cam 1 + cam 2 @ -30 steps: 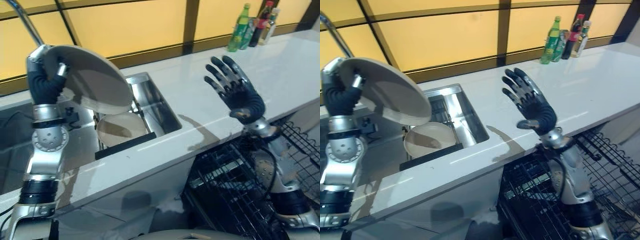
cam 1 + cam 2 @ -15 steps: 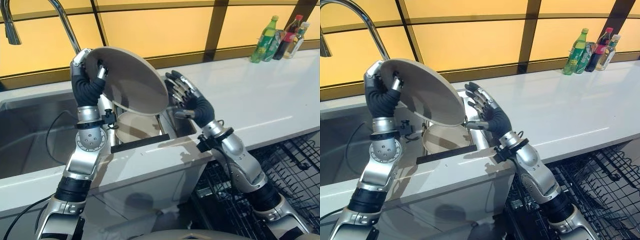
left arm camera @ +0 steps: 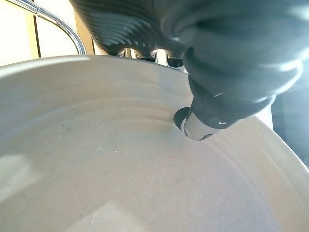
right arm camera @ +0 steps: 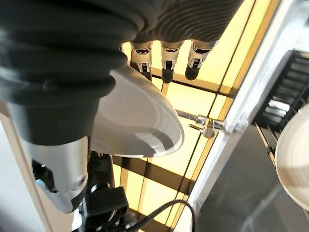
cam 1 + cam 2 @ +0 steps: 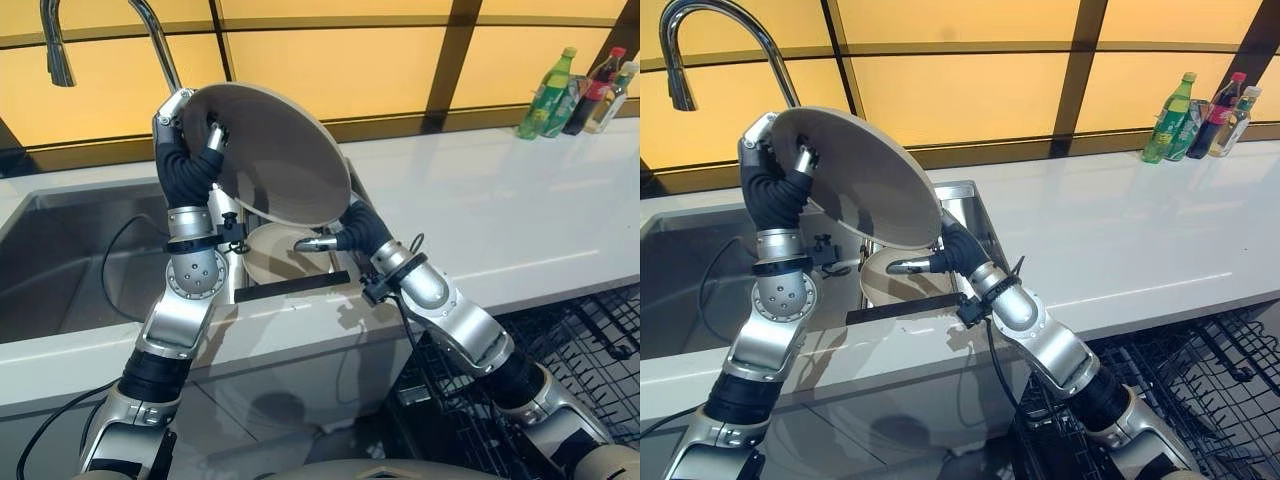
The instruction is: Pick up plates and place into dishwasher.
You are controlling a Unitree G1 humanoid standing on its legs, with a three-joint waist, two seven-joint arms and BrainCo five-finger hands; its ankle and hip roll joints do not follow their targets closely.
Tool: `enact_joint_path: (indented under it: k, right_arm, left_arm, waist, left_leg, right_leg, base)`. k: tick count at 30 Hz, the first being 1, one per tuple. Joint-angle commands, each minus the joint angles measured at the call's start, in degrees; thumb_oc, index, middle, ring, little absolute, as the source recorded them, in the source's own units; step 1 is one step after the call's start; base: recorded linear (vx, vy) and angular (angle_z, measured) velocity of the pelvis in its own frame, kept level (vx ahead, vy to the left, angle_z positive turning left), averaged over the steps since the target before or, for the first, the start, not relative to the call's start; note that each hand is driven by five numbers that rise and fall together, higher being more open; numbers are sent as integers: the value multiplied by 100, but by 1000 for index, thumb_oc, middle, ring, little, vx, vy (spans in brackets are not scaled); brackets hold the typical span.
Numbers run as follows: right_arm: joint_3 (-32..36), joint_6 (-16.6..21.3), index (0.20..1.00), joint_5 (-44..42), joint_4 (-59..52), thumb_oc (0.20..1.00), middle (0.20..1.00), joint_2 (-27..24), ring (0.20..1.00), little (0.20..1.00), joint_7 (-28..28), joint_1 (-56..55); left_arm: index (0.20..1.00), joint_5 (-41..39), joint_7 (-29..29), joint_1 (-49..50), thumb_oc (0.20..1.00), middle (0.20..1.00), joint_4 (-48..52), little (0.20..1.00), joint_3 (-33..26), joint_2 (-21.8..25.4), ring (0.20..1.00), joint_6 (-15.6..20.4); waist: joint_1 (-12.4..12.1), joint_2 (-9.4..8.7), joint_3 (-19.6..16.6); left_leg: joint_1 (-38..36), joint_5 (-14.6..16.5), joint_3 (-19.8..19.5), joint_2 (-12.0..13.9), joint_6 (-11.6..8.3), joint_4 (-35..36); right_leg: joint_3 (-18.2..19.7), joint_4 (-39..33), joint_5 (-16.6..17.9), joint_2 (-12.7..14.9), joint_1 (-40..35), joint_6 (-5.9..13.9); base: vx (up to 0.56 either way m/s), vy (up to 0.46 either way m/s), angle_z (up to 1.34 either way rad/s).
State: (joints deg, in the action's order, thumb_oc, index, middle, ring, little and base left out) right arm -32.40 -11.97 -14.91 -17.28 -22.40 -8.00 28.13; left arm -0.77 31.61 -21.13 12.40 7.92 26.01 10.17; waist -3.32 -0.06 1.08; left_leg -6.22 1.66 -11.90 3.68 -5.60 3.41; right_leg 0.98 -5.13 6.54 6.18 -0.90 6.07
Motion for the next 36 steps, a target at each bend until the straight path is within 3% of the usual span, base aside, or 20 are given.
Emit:
enact_joint_path:
  k: [1,12,22,24,29,36]
  right_arm:
    - [6,80,1000,184,-348,1000,1000,259,1000,1000,-373,604]
    - [332,332,1000,139,-295,1000,1000,658,1000,1000,-1518,1055]
    - [425,219,1000,-242,-239,1000,1000,716,1000,1000,-1239,792]
    - [352,25,200,-327,-158,200,200,721,200,200,-1061,795]
    - [189,-246,200,-627,-2,200,200,642,200,200,-635,838]
    - [79,-293,200,-897,178,200,200,663,200,200,-414,986]
  left_arm:
    - [200,12,105,-713,200,200,87,200,242,97,200,-18]
    - [200,-381,-23,-618,200,200,-161,200,298,-82,200,-63]
    - [200,-618,-330,-358,200,200,-143,200,307,-263,200,-24]
    - [200,-560,-331,-351,200,200,-145,200,338,-307,200,-11]
    - [200,-571,-333,-402,200,200,-135,200,336,-296,200,-50]
    - [200,-515,-279,-474,200,200,-185,200,384,-302,200,-61]
  waist:
    - [-110,-102,-234]
    - [-296,-69,-199]
    - [-308,-89,-237]
    - [-307,-108,-245]
    - [-319,-146,-251]
    - [-359,-194,-212]
  left_leg:
    - [418,-499,-43,-504,428,125]
    - [386,-458,-194,-582,462,100]
    - [373,-441,-205,-608,505,116]
    - [364,-443,-210,-607,510,134]
    - [366,-468,-245,-613,514,157]
    - [359,-494,-318,-638,525,157]
  right_leg:
    - [-126,632,-693,-38,-272,-64]
    - [-272,650,-674,59,-308,-22]
    - [-272,644,-638,114,-282,24]
    - [-264,636,-635,113,-284,26]
    - [-282,645,-644,96,-283,23]
    - [-338,700,-675,61,-306,-11]
  base:
    - [0,0,0]
    - [15,14,9]
    - [6,14,4]
    - [0,0,0]
    - [0,0,1]
    - [-5,-2,5]
